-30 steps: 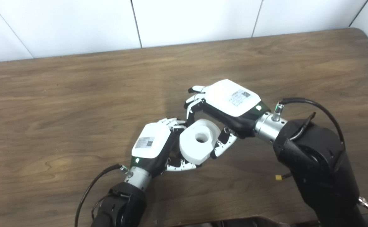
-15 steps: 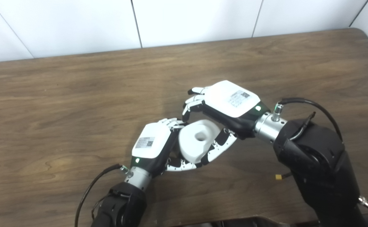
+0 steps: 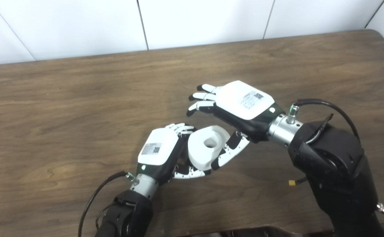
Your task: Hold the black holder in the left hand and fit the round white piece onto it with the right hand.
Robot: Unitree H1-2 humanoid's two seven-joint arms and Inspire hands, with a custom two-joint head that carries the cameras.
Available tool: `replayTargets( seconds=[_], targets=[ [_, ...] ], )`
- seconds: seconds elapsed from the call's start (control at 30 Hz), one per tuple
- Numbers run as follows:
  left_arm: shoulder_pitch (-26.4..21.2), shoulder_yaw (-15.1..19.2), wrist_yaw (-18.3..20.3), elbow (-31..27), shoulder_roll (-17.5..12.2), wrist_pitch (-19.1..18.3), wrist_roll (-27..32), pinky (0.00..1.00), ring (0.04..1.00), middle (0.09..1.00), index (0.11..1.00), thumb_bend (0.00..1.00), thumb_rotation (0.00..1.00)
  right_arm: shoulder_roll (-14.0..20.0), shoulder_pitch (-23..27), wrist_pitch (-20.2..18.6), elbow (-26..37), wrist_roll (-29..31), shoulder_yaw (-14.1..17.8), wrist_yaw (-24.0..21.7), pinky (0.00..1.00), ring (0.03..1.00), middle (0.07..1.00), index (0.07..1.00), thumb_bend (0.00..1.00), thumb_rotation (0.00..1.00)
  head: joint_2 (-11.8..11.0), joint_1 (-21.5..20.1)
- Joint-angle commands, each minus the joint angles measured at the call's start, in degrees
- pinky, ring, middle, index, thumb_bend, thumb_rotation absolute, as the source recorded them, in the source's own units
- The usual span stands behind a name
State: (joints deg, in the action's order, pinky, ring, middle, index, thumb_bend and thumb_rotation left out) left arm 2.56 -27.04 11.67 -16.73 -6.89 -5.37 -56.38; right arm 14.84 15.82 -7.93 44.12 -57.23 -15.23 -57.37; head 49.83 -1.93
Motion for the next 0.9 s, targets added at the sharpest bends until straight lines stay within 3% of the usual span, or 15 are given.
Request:
replayTargets(
  seconds=[0.0,0.87],
  targets=[
    [0.90,-0.44,2.88,0.74,-0.45,-1.59,-0.13,0.85,0.850,0.787,0.490,0.51,0.05,0.41,2.42,0.75,2.10,0.35,0.82,-0.01,0.88,0.974,0.920,0.794,1.00,0.43,-0.05,0.06],
    [1.25,0.42,3.69,0.28,-1.43,-2.14,0.14,0.84,0.826,0.768,0.497,0.51,0.06,-0.24,4.38,-0.26,4.90,1.20,4.43,-4.09,0.89,0.973,0.924,0.889,1.00,0.57,-0.12,0.06]
  ],
)
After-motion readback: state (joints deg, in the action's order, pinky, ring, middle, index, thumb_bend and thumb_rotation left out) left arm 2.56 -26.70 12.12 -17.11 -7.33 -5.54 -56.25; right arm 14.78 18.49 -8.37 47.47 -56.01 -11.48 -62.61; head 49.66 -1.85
